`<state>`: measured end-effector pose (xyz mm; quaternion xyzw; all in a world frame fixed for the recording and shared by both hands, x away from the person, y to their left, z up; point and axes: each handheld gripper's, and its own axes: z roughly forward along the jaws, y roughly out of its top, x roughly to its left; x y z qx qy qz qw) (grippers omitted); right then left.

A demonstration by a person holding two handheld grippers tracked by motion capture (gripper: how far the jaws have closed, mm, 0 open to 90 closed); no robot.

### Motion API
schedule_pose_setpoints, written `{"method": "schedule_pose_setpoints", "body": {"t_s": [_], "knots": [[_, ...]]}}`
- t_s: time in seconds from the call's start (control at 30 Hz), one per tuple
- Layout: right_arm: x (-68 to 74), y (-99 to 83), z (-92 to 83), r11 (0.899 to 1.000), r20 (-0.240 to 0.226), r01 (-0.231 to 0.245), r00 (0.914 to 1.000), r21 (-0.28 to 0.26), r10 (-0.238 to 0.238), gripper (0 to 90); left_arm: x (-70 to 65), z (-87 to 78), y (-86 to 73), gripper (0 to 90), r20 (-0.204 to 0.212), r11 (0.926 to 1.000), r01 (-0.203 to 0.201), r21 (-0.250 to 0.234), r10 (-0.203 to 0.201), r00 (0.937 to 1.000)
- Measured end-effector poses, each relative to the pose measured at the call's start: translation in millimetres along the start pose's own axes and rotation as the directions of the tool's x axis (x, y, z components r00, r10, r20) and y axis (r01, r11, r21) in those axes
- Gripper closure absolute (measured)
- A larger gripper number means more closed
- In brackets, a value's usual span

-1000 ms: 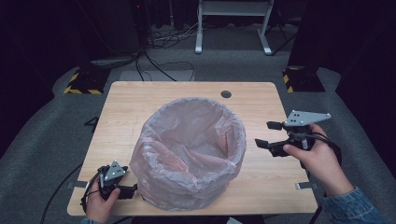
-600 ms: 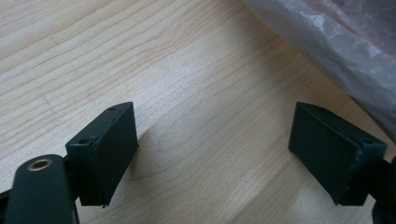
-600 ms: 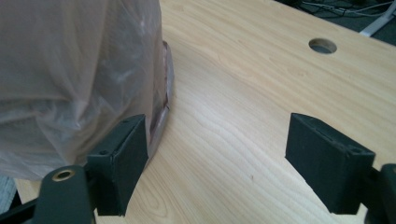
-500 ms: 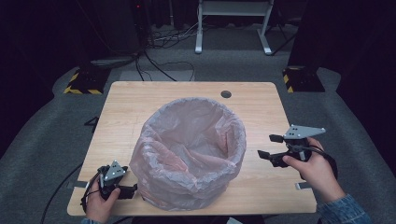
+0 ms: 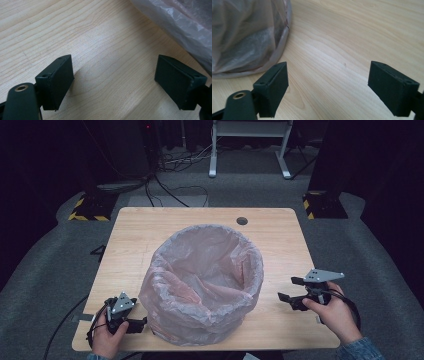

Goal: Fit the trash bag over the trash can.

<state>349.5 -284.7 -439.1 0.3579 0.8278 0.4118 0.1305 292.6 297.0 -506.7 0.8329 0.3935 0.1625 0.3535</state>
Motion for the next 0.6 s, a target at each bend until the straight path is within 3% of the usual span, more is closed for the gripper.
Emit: {"method": "schedule_pose_setpoints", "body": {"t_s": [0.27,0.43,0.5,0.6], "knots": [[-3.4,-34.4,18.5,0.999,0.04,-0.034,0.9987,0.035,0.033,15.7,0.0,0.0,0.0,15.5,0.0,1.0,0.0,0.0,0.0,1.0],[-1.9,-52.0,29.8,0.996,0.068,-0.007,0.9977,0.091,0.0,15.7,0.0,0.0,0.0,15.5,0.0,1.0,0.0,0.0,0.0,1.0],[-1.2,-57.7,33.1,0.997,0.074,0.029,0.9966,0.078,-0.035,13.6,-0.1,0.1,0.0,15.4,0.001,1.0,0.0,0.0,0.0,1.0],[-1.4,-57.6,33.3,0.996,0.075,0.032,0.9964,0.078,-0.038,13.1,-0.1,0.1,-0.1,15.4,0.0,1.0,0.0,-0.001,0.0,1.0]]}}
